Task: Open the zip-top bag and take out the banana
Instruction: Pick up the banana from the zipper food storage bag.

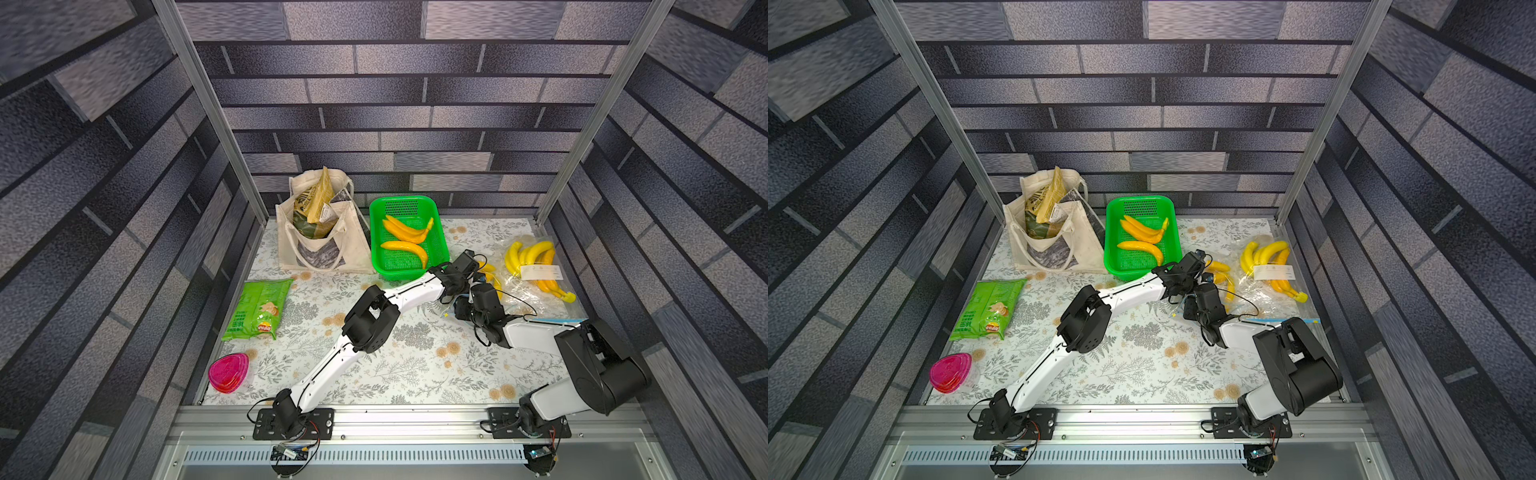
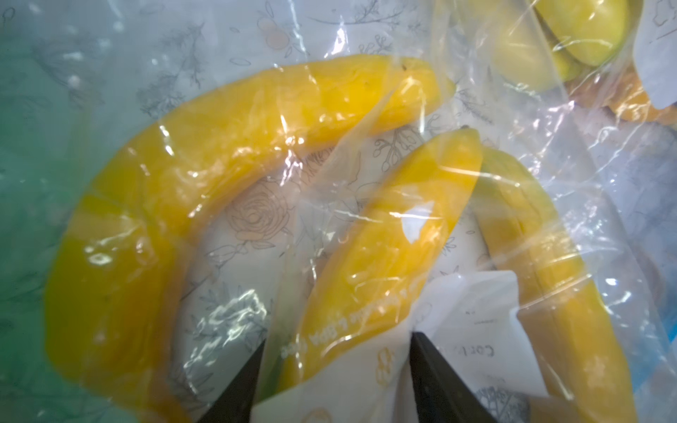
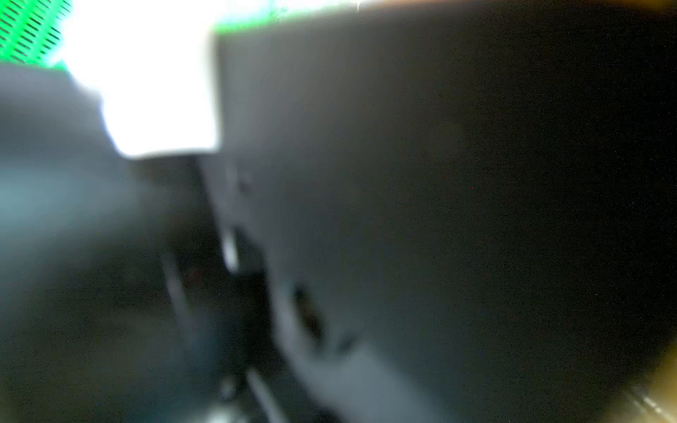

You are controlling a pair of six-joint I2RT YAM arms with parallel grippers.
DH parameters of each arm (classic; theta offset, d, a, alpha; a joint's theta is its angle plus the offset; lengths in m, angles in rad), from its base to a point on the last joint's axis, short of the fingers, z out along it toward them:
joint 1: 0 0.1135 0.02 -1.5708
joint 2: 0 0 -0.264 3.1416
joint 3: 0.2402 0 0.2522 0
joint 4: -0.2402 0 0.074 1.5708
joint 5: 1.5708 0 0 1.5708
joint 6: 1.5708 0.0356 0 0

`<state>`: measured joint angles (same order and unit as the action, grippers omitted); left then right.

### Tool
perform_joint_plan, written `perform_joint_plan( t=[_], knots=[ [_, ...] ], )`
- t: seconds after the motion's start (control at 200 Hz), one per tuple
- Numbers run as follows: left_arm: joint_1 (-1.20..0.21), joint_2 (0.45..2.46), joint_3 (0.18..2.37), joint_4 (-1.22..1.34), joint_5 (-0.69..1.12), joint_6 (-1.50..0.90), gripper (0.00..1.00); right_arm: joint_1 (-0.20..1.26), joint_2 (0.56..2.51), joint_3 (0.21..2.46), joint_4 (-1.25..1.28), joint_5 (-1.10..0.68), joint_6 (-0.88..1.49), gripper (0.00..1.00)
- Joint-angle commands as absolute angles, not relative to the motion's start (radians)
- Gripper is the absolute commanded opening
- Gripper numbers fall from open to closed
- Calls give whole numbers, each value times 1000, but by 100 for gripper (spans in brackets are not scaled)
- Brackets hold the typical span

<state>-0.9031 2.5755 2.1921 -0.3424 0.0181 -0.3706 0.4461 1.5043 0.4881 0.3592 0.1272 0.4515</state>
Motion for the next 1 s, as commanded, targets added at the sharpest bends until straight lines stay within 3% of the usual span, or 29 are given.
perform_joint_plan(
  t=[0.0,0.14,0.25,0.726,0.997],
  knots=[
    [-925,2479,2171,-334,62,-373,60,461,1530,499,312,138,445,39],
    [-923,2471,2168,-331,57,-374,63,477,1486,500,260,183,445,26],
    [-922,2457,2169,-341,36,-376,68,478,1409,481,224,172,466,21],
    [-902,2384,2125,-356,-28,-376,76,481,1153,347,45,44,584,18],
    [-901,2437,2188,-410,-82,-380,83,510,1054,265,41,83,640,20]
  ],
)
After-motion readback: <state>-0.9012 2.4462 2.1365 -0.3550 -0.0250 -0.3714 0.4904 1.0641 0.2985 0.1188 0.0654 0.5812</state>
